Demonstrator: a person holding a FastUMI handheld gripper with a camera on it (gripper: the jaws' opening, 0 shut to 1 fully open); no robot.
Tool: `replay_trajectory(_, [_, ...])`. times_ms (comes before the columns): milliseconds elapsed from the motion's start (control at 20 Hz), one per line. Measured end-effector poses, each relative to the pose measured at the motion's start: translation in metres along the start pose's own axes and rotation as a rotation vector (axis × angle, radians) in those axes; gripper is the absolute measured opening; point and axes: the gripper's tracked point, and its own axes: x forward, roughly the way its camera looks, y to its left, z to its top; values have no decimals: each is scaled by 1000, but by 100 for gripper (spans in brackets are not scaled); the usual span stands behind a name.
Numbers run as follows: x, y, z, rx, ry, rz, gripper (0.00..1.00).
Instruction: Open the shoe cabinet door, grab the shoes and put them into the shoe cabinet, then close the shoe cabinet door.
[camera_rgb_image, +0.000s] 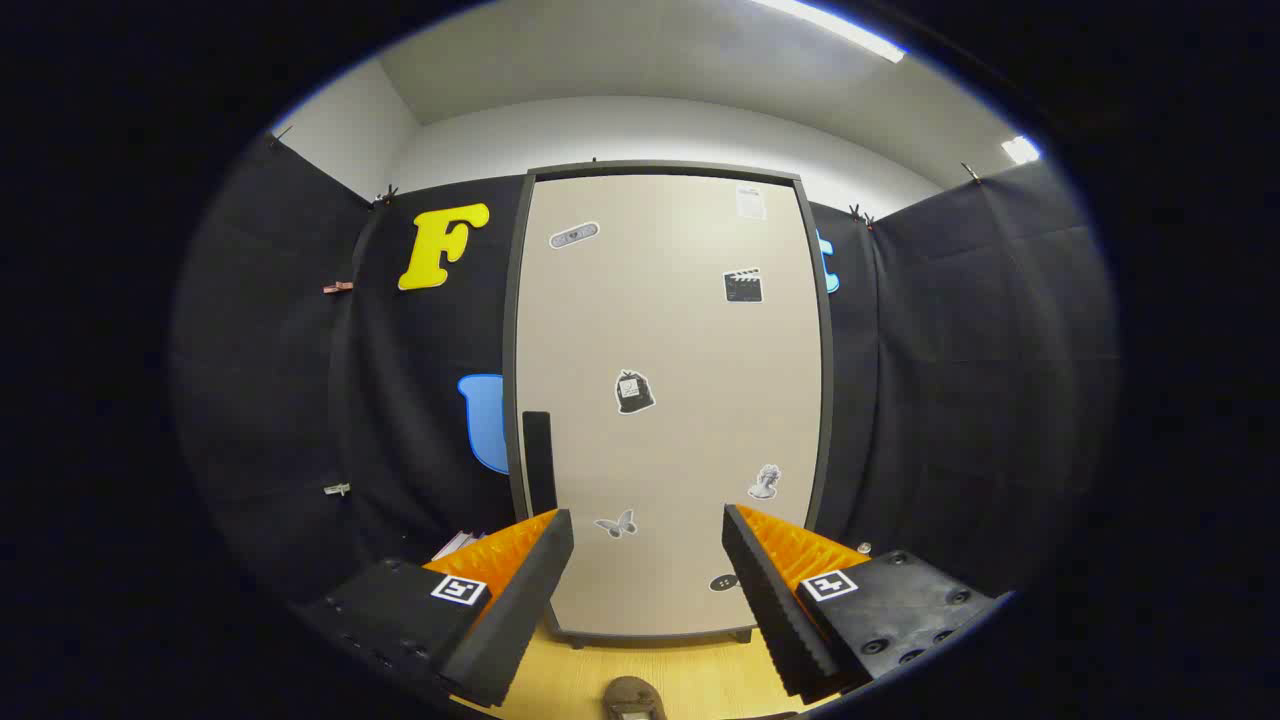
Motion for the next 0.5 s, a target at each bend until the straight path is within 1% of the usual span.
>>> replay_trajectory(500, [2, 14, 0, 2, -9, -4, 98])
